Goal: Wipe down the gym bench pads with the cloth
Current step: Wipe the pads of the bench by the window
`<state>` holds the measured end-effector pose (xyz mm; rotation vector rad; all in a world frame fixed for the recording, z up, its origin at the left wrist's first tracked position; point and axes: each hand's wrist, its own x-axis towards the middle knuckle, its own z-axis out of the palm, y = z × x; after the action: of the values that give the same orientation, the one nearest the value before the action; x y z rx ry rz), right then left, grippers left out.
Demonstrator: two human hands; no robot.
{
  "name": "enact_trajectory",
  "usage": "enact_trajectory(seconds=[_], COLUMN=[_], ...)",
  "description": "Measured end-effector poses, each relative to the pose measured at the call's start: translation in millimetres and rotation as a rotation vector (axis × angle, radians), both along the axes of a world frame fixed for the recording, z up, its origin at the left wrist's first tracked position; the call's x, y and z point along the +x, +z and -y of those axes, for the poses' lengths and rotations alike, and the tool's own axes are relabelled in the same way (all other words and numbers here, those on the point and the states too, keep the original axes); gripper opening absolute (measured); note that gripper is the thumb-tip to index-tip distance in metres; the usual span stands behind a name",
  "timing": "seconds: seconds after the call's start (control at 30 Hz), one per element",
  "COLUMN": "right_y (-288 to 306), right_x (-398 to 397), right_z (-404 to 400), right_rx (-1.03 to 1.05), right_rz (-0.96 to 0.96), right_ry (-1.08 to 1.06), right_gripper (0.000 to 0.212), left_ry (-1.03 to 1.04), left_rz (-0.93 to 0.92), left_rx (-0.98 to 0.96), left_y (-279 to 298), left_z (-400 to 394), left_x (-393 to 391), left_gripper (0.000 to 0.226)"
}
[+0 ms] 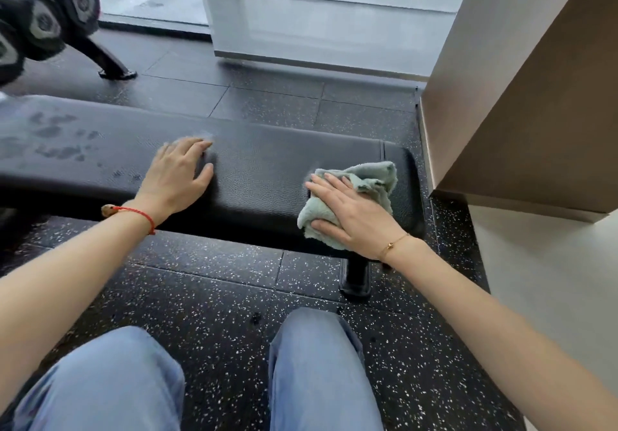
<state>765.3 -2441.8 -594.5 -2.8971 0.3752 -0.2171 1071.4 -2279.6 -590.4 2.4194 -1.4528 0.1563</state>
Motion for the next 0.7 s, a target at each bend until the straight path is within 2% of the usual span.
enact_trajectory(seconds=[0.17, 0.4, 0.6, 0.7], right_y=[2, 0, 1, -2], right_x=[-43, -60, -33, -28], right_z=[7, -13, -34, -40], right_rx=[-0.080, -0.141, -0.134, -0.137], right_rz=[0.001, 0.003, -0.009, 0.049], right_ry=[-0.164, -0.177, -0.210, -0.278], right_gripper=[0.087, 0.085, 0.086, 0.089], left_ry=[0.002, -0.019, -0.021, -0.032], left_rz=[-0.012, -0.037, -0.050, -0.065], left_rx=[0.026, -0.053, -0.036, -0.018], left_y=[-18, -23, -24, -24], left_z=[-11, -11, -12, -11], left_x=[40, 43, 42, 41], left_gripper=[0.073, 0.066, 0.066, 0.061])
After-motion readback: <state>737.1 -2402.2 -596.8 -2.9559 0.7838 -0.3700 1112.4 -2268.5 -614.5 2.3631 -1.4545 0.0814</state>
